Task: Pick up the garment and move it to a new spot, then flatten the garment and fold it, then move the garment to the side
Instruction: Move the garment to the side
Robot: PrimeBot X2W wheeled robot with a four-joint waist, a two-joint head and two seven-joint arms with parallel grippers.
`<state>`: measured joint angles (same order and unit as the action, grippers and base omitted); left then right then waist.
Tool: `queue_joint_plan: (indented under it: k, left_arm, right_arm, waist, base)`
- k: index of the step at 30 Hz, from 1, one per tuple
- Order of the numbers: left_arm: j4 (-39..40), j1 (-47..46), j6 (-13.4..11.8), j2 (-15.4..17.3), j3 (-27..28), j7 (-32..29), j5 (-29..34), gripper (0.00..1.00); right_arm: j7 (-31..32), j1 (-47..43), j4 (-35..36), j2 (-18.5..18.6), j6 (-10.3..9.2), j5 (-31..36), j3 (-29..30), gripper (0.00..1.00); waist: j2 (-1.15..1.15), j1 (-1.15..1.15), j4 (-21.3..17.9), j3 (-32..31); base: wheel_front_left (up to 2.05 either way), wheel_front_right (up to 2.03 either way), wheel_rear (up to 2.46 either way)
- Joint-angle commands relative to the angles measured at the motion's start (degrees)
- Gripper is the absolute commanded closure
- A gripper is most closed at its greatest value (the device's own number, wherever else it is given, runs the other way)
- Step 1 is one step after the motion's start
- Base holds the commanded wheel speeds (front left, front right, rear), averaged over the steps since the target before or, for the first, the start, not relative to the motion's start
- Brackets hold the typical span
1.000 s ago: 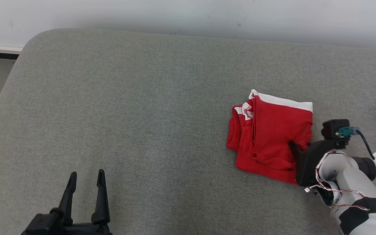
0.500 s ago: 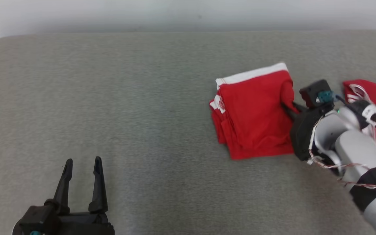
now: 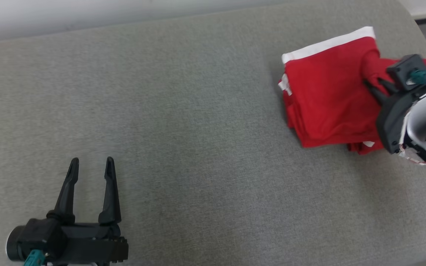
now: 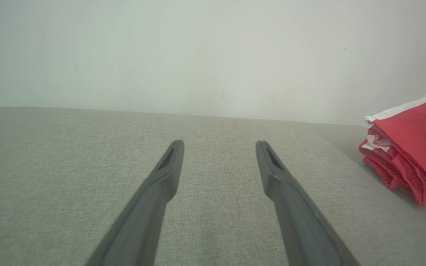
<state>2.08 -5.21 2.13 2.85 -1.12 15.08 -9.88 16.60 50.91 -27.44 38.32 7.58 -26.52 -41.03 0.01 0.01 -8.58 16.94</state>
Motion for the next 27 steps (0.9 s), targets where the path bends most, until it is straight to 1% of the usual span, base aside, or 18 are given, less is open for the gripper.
queue_joint_plan:
  k: [1,5,12,14,19,20,22,23,24,27]
  left_arm:
    - [0.1,-1.0,0.3,0.1,0.2,0.1,0.6,0.00]
    - [-0.2,-2.6,1.4,0.1,-0.2,0.1,1.6,0.00]
    - [0.2,-5.0,2.9,0.1,0.2,0.1,2.8,0.00]
    - [0.2,-5.1,3.0,0.1,0.2,0.1,3.0,0.00]
    - [0.0,-5.3,3.3,0.1,0.4,0.1,3.2,0.00]
    - [0.0,-5.0,3.4,0.1,0.3,0.1,3.2,0.00]
    - [-0.2,-4.7,3.5,0.1,0.3,0.1,3.2,0.00]
    - [-0.3,-4.6,3.6,0.1,0.3,0.1,3.1,0.00]
    - [-0.3,-4.4,3.6,0.1,0.3,0.1,3.1,0.00]
    - [-0.7,-4.0,3.4,0.1,0.2,0.1,3.0,0.00]
  right_arm:
    - [-1.0,0.9,-0.9,0.2,-0.20,-1.3,0.8,1.00]
    - [-2.7,1.7,-4.6,1.8,-0.19,-0.8,2.1,1.00]
    - [-5.3,2.6,-12.7,5.5,-0.20,3.7,6.1,1.00]
    - [-6.3,2.4,-14.5,5.7,-0.20,4.7,7.7,1.00]
    - [-9.3,1.6,-18.4,5.7,-0.20,9.8,10.5,1.00]
    - [-9.9,1.4,-19.9,5.4,-0.20,12.6,11.6,1.00]
    - [-11.1,1.2,-21.1,5.0,-0.20,15.7,13.2,1.00]
    - [-11.9,1.0,-21.5,4.7,-0.20,17.0,14.1,0.39]
    - [-12.5,0.8,-22.2,4.5,-0.20,18.3,15.0,0.00]
    - [-14.5,0.4,-23.9,3.4,-0.20,21.8,18.3,0.00]
  waist:
    - [-0.01,-0.01,-3.0,3.4]
    - [-0.01,-0.01,-2.8,5.2]
    - [-0.01,-0.01,-0.1,7.8]
    - [-0.01,-0.01,0.8,8.3]
    - [-0.01,-0.01,2.6,9.1]
    - [-0.01,-0.01,3.1,9.0]
    - [-0.01,-0.01,3.5,8.7]
    - [-0.01,-0.01,3.7,8.5]
    - [-0.01,-0.01,3.8,8.3]
    - [-0.01,-0.01,4.1,7.2]
  base:
    - [0.00,0.00,0.00]
    - [0.00,0.00,0.00]
    - [0.00,0.00,0.00]
    - [0.00,0.00,0.00]
    - [0.00,0.00,0.00]
    - [0.00,0.00,0.00]
    - [0.00,0.00,0.00]
    - [0.00,0.00,0.00]
    - [0.00,0.00,0.00]
    - [0.00,0.00,0.00]
